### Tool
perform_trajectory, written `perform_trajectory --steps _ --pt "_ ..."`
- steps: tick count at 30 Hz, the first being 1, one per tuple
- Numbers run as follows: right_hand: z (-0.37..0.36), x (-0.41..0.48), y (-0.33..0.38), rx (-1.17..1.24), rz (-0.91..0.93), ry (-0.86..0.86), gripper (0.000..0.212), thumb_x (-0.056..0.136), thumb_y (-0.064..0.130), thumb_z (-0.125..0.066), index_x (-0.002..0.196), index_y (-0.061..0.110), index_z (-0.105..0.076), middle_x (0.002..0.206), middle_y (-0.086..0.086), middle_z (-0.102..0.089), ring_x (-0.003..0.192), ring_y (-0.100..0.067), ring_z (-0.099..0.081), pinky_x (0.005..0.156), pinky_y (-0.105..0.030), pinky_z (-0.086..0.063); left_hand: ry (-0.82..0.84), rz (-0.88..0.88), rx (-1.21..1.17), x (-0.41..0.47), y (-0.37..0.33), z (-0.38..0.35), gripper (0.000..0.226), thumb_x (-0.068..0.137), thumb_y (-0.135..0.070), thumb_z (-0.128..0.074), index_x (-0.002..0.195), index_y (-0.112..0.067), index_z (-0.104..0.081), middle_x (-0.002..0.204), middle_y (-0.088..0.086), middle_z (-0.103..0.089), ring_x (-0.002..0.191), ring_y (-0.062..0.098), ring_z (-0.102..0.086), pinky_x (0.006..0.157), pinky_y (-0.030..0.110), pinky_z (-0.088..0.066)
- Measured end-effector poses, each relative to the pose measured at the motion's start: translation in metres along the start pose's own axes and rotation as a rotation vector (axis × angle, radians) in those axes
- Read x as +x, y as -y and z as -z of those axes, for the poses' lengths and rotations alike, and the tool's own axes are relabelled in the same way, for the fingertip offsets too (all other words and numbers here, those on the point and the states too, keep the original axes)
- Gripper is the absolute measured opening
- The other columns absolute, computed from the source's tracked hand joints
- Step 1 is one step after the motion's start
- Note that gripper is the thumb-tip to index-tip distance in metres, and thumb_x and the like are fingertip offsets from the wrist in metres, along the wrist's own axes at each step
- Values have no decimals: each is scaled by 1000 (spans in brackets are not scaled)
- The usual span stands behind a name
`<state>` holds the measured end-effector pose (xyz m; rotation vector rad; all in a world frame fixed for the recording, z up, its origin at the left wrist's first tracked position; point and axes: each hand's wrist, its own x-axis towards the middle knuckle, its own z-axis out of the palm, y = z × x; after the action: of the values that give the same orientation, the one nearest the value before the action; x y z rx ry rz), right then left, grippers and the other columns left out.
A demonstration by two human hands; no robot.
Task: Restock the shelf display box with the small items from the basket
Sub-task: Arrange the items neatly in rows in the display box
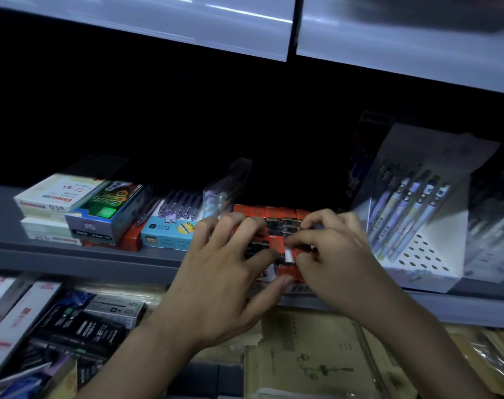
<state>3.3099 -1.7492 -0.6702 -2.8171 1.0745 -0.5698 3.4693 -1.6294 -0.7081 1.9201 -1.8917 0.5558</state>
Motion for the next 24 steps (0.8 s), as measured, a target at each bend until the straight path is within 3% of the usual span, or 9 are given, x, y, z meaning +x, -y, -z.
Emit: perform_trajectory --steps 6,11,20,24 --pt "-1 7 4 13 -26 10 46 89 27 -47 130 40 -67 110 13 -46 107 -15 -32 100 -38 -40 -16 0 -2 1 -1 -1 48 103 -59 -35 116 -29 -71 130 4 -56 122 30 -50 97 46 -33" --pt "-4 10 10 -35 -13 32 58 82 33 -34 129 44 -67 106 18 -47 104 -15 -33 97 -39 -41 -15 -6 -8 0 -1 -2 47 103 -59 -38 117 -28 -70 130 3 -56 121 29 -50 97 44 -34" --pt "-4 13 10 3 0 72 49 92 19 -49 135 40 -62 111 19 -51 105 -13 -31 102 -36 -39 -24 -15 -23 -3 -2 -1 46 102 -58 -41 117 -27 -71 127 3 -56 119 28 -51 93 45 -36" --pt "-5 17 11 -21 -2 103 49 95 22 -49 139 41 -57 116 19 -51 107 -12 -30 103 -34 -35 -25 -15 -24 -4 -1 -2 47 102 -58 -41 118 -26 -72 129 3 -56 120 28 -50 94 45 -36"
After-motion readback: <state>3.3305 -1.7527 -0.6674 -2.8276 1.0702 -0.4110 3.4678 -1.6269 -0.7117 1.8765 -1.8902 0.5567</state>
